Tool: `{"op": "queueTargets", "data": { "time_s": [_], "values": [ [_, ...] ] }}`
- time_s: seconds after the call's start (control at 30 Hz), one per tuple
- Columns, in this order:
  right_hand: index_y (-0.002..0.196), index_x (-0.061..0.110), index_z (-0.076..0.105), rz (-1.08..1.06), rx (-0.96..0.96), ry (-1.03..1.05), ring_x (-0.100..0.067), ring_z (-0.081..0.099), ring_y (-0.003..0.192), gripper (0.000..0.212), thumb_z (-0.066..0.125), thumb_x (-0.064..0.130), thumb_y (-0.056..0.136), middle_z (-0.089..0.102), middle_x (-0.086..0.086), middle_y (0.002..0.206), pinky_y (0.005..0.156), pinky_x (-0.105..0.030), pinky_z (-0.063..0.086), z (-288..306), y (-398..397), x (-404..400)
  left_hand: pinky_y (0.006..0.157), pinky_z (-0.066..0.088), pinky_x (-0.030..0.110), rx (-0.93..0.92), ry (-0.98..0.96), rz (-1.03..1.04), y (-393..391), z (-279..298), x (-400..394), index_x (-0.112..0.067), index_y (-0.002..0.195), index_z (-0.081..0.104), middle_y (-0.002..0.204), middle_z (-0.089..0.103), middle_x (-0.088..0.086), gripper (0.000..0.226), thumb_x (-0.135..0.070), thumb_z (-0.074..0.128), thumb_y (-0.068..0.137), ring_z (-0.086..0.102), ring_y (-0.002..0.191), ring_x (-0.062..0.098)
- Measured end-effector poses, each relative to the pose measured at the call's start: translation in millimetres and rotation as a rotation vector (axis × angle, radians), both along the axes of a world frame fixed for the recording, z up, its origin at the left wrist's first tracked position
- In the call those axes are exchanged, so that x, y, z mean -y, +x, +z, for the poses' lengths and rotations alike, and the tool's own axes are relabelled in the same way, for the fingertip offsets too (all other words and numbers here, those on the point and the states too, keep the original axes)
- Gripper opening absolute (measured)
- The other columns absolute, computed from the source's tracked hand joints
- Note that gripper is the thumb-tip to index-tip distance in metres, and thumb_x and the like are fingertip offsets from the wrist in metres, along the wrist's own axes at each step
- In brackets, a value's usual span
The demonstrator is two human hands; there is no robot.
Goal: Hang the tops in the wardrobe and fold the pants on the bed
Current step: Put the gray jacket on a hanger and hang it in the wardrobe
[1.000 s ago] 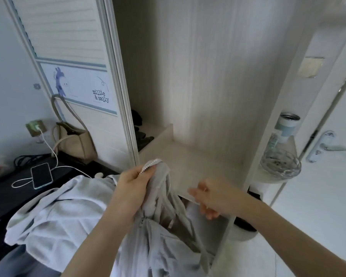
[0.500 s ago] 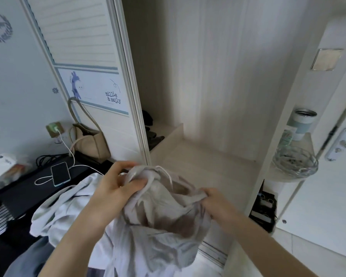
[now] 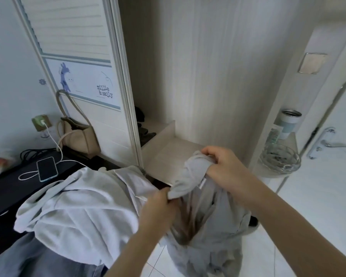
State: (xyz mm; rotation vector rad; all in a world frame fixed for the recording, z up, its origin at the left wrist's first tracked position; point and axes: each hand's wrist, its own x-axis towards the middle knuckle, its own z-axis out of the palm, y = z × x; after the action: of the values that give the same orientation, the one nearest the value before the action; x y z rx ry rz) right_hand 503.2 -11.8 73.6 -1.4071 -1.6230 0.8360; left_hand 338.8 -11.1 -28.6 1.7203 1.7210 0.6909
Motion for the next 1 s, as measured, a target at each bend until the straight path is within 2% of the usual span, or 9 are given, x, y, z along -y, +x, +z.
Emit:
{"op": "queueTargets", "data": {
  "time_s": [0.1, 0.23, 0.33, 0.43, 0.6, 0.7, 0.83, 0.93, 1.0],
  "values": [
    [0.076, 0.033, 0.058, -0.011, 0.223, 0.053, 0.006, 0.055, 0.067, 0.022, 0.071, 0.015, 0.08, 0.06, 0.016, 0.074, 0.062, -0.011, 0.039, 4.5, 32.0, 5.7, 0.073, 0.053, 0.039, -0.017, 0.082, 0.098, -23.9, 19.0, -23.4, -0.02, 0.091, 0.066, 0.078, 0.067, -0.001, 0.028, -0.024, 0.042, 0.077, 0.062, 0.078, 0.027],
    [0.09, 0.026, 0.056, 0.121, 0.593, -0.061, 0.001, 0.051, 0.07, 0.029, 0.072, 0.046, 0.077, 0.056, 0.014, 0.08, 0.06, -0.013, 0.037, -10.0, 58.9, 15.9, 0.064, 0.047, 0.034, 0.016, 0.183, 0.146, -31.7, 50.7, -43.6, -0.003, 0.085, 0.07, 0.074, 0.068, 0.014, 0.024, -0.001, 0.048, 0.079, 0.061, 0.077, 0.032],
    [0.099, 0.022, 0.051, 0.07, 0.898, -0.094, -0.013, 0.055, 0.089, 0.023, 0.064, 0.035, 0.086, 0.057, 0.004, 0.096, 0.073, -0.021, 0.044, -27.8, 81.6, 17.4, 0.064, 0.048, 0.038, 0.331, 0.073, 0.099, -22.1, 67.0, -47.1, 0.004, 0.084, 0.07, 0.072, 0.065, 0.022, 0.025, 0.003, 0.046, 0.077, 0.061, 0.07, 0.032],
    [0.111, 0.02, 0.05, -0.21, 1.059, -0.142, -0.025, 0.049, 0.11, 0.027, 0.057, 0.034, 0.088, 0.053, -0.003, 0.114, 0.088, -0.033, 0.046, -37.4, 108.4, 18.4, 0.071, 0.049, 0.042, 0.498, -0.029, 0.068, -14.3, 74.2, -44.5, 0.001, 0.088, 0.071, 0.077, 0.066, 0.025, 0.025, 0.004, 0.051, 0.073, 0.061, 0.073, 0.032],
    [0.113, 0.015, 0.051, -0.418, 1.036, -0.317, -0.033, 0.046, 0.115, 0.064, 0.04, 0.071, 0.083, 0.052, -0.009, 0.119, 0.091, -0.037, 0.044, -37.0, 121.4, 22.3, 0.064, 0.04, 0.034, 0.34, 0.129, 0.11, -10.0, 86.4, -43.3, -0.004, 0.066, 0.061, 0.059, 0.056, 0.008, 0.015, -0.014, 0.051, 0.059, 0.053, 0.063, 0.023],
    [0.115, 0.012, 0.05, -0.441, 1.14, -0.267, -0.035, 0.044, 0.117, 0.072, 0.035, 0.074, 0.083, 0.05, -0.012, 0.123, 0.094, -0.036, 0.041, -32.0, 115.3, 24.2, 0.066, 0.04, 0.038, 0.087, 0.239, 0.193, -17.5, 82.8, -50.0, -0.006, 0.076, 0.058, 0.07, 0.059, 0.008, 0.009, -0.015, 0.056, 0.079, 0.054, 0.073, 0.029],
    [0.095, 0.016, 0.053, -0.334, 0.902, -0.327, -0.026, 0.059, 0.097, 0.045, 0.037, 0.058, 0.093, 0.056, -0.004, 0.094, 0.075, -0.032, 0.046, -29.0, 101.7, 10.5, 0.071, 0.033, 0.038, -0.307, 0.268, 0.177, -35.7, 64.0, -65.4, -0.009, 0.091, 0.043, 0.084, 0.051, 0.009, 0.01, -0.014, 0.051, 0.092, 0.053, 0.087, 0.039],
    [0.075, 0.016, 0.05, -0.14, 0.479, -0.389, -0.02, 0.056, 0.072, 0.033, 0.04, 0.036, 0.099, 0.054, -0.001, 0.073, 0.063, -0.03, 0.045, -33.5, 90.0, -15.8, 0.074, 0.043, 0.041, -0.372, 0.053, 0.196, -48.7, 48.5, -90.0, -0.011, 0.097, 0.042, 0.092, 0.058, 0.017, 0.012, -0.022, 0.048, 0.097, 0.059, 0.093, 0.043],
    [0.09, 0.01, 0.061, -0.11, 0.142, -0.42, -0.021, 0.058, 0.074, 0.029, 0.041, 0.029, 0.1, 0.06, -0.007, 0.079, 0.068, -0.038, 0.051, -33.6, 78.9, -32.4, 0.076, 0.054, 0.042, -0.342, -0.094, 0.208, -54.6, 40.4, -109.7, -0.009, 0.088, 0.051, 0.098, 0.066, 0.025, 0.02, -0.025, 0.047, 0.099, 0.064, 0.086, 0.041]
  ]
}}
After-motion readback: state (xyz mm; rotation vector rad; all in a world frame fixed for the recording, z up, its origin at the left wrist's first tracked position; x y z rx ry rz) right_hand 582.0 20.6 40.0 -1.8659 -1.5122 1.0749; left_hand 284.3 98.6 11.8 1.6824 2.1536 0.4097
